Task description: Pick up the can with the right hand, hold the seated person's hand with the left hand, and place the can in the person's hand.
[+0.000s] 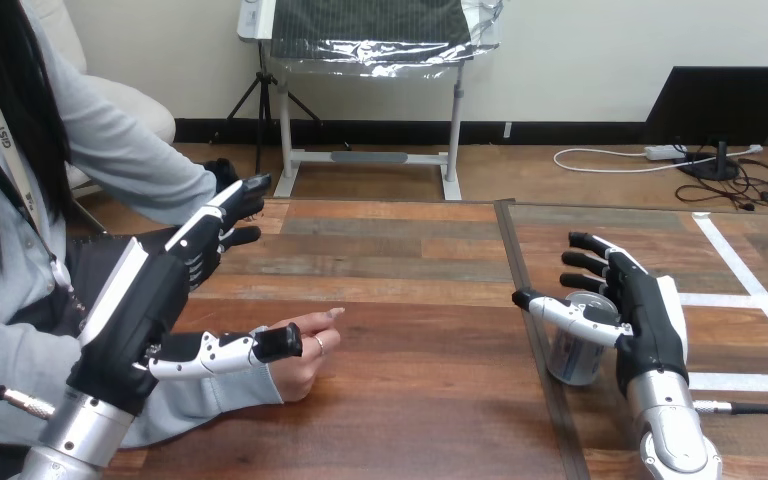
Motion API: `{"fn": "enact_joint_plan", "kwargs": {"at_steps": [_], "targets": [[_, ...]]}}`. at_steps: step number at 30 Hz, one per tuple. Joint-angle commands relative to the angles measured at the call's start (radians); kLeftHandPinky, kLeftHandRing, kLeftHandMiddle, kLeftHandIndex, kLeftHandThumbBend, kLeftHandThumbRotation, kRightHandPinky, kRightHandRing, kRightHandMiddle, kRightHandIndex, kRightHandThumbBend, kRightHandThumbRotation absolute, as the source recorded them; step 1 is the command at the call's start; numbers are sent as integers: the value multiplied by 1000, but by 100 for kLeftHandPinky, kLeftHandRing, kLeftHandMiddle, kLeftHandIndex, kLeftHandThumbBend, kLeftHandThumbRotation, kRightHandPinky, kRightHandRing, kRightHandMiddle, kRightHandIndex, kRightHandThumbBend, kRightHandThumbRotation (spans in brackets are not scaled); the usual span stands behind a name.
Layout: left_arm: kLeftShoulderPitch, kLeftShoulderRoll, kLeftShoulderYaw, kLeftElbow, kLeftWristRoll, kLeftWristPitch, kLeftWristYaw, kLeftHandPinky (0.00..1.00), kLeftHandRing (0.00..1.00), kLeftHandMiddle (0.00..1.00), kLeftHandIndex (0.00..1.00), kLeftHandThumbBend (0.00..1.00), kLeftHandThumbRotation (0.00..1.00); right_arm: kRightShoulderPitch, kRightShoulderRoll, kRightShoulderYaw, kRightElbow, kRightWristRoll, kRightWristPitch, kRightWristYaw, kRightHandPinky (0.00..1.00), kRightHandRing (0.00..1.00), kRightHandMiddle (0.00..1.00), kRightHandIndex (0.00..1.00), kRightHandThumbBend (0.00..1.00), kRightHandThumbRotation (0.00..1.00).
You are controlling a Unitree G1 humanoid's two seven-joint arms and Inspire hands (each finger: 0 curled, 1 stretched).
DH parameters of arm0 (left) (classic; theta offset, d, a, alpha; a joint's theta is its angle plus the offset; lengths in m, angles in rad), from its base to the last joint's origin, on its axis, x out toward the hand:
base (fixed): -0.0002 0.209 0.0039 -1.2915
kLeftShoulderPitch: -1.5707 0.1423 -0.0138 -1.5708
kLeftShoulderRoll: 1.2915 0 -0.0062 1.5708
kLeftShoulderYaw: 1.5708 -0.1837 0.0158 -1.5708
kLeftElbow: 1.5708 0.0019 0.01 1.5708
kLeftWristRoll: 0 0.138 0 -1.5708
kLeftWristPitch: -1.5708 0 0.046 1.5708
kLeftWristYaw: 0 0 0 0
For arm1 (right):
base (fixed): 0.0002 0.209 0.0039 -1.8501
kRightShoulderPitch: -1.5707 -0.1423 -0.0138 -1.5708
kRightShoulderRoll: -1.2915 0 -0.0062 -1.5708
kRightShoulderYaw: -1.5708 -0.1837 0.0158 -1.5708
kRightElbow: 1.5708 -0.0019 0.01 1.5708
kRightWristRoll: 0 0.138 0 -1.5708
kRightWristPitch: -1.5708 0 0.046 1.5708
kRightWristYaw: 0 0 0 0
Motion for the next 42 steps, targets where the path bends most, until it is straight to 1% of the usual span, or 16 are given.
{"fn": "enact_joint_plan", "kwargs": {"at_steps": [1, 8, 14, 20, 35, 42], "targets": [[-55, 5, -10, 6, -23, -23, -11, 87, 93, 94, 91, 100, 42, -24, -4, -18, -25, 22, -30, 21, 85, 88, 88, 93, 100, 12], [-56, 6, -7, 22, -9, -46, -9, 86, 93, 94, 91, 100, 42, -21, 0, -39, -21, 50, -27, 51, 87, 90, 90, 94, 98, 12], [-58, 7, -7, 34, -8, -54, -10, 85, 92, 94, 91, 100, 42, -21, -1, -40, -19, 50, -22, 46, 87, 90, 89, 94, 98, 13], [-62, 6, -9, 44, -28, -54, -26, 85, 92, 94, 91, 100, 42, -23, 0, -46, -17, 52, -19, 48, 87, 89, 88, 93, 97, 13], [-64, 4, -8, 40, -51, -51, -49, 85, 92, 94, 91, 100, 40, -23, -3, -35, -16, 28, -17, 12, 82, 85, 85, 91, 97, 15], [-65, 7, -7, 38, -64, -47, -63, 86, 93, 95, 91, 100, 41, -14, 5, -37, -18, 32, -18, 2, 80, 85, 85, 91, 98, 16]]}}
